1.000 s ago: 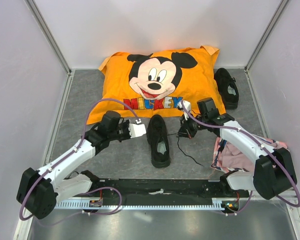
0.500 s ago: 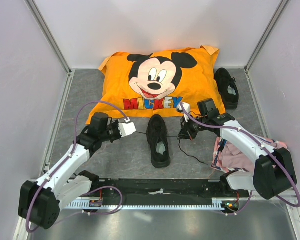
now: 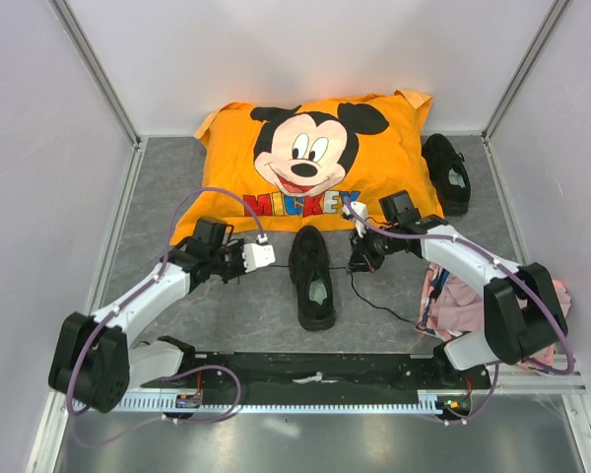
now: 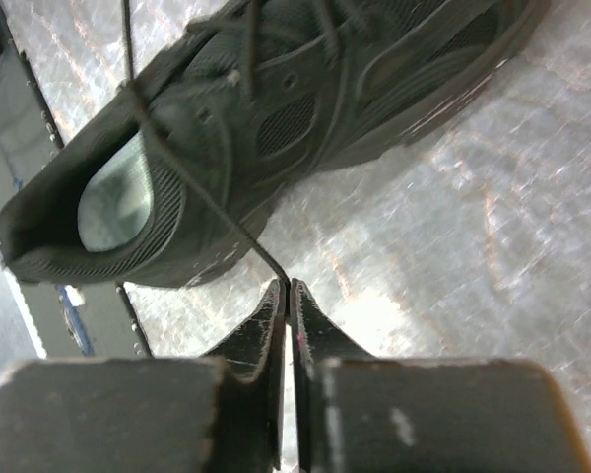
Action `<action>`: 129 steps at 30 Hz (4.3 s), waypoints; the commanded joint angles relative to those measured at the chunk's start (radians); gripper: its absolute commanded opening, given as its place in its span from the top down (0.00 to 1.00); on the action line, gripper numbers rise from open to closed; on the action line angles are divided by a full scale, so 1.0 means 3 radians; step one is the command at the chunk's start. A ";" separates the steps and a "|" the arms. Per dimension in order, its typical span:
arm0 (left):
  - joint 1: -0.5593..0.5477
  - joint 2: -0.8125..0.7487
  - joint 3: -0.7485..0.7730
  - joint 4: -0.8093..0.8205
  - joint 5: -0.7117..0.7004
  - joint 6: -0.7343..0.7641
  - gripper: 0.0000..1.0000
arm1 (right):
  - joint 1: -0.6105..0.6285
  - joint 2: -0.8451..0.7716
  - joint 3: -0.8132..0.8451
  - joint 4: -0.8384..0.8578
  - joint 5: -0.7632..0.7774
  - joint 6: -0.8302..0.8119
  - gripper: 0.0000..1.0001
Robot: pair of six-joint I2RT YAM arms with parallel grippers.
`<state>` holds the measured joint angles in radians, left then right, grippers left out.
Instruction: Tie the shoes
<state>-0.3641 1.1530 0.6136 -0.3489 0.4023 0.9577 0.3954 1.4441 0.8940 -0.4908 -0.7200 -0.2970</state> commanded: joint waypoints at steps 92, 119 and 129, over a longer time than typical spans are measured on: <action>-0.0852 0.0349 0.1115 0.0058 0.1282 -0.1536 0.99 | -0.0254 0.0555 0.0522 -0.1324 -0.0008 -0.1044 0.27; -0.0852 0.0309 0.0946 0.0120 0.1364 -0.1382 0.98 | -0.0075 0.0530 -0.0005 -0.1054 0.0738 -0.1404 1.00; -0.0857 0.0135 0.0905 0.0099 0.1441 -0.1106 0.99 | -0.0377 0.0432 0.1161 -0.0824 0.0004 -0.0607 1.00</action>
<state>-0.6174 1.2251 0.8898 -0.3199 0.7826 0.5491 0.2710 1.6024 1.1069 -0.8288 -0.5610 -0.6193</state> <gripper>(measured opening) 0.023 0.007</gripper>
